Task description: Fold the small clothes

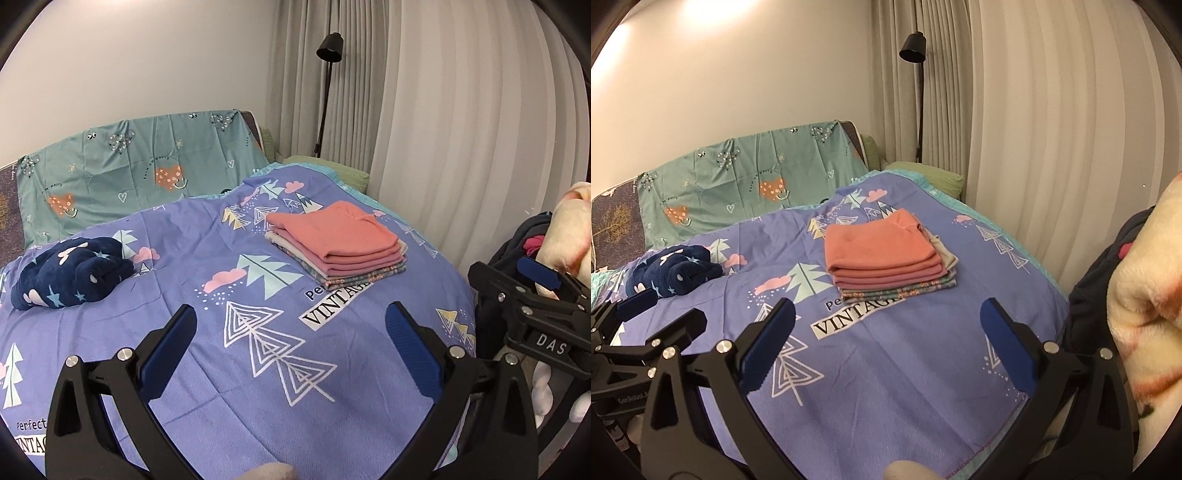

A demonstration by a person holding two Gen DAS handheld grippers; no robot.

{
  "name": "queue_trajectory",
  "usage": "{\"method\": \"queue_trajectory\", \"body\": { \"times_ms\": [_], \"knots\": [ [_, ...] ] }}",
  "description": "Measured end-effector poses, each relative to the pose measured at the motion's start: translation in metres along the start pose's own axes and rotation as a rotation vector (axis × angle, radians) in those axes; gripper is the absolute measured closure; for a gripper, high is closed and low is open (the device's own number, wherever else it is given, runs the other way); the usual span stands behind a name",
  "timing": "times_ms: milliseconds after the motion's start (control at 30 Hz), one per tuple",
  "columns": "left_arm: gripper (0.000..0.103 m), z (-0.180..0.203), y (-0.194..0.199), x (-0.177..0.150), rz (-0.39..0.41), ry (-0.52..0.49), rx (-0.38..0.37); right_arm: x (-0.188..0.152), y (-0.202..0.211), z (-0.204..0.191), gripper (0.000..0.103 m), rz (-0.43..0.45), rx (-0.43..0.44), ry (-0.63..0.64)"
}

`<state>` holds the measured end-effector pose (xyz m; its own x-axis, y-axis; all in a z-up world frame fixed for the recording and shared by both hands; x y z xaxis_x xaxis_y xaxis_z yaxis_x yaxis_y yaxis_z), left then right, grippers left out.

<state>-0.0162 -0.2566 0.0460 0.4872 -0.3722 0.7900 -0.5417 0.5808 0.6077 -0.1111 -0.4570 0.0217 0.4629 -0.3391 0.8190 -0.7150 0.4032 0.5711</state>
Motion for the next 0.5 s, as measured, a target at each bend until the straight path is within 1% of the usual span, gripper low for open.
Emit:
{"method": "queue_trajectory", "body": {
  "times_ms": [167, 500],
  "knots": [
    [0.001, -0.001, -0.003, -0.002, -0.012, -0.005, -0.018, -0.004, 0.001, 0.001, 0.002, -0.007, -0.02, -0.005],
    [0.001, -0.001, -0.013, -0.007, -0.037, -0.016, -0.015, -0.008, -0.004, -0.002, 0.002, -0.025, -0.024, 0.004]
  ]
}}
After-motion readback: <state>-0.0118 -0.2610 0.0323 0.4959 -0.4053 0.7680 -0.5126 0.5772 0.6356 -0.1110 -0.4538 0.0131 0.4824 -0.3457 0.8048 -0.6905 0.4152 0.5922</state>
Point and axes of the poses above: each gripper's, at about its wrist camera, not at the fingertips, and y roughly against the way its jaws point, z to its right, x to its top, the point moved 7 cm from there along -y, roughly the way its jaws point, and after that the axes turned 9 degrees about -z, right-handed, at the moved point
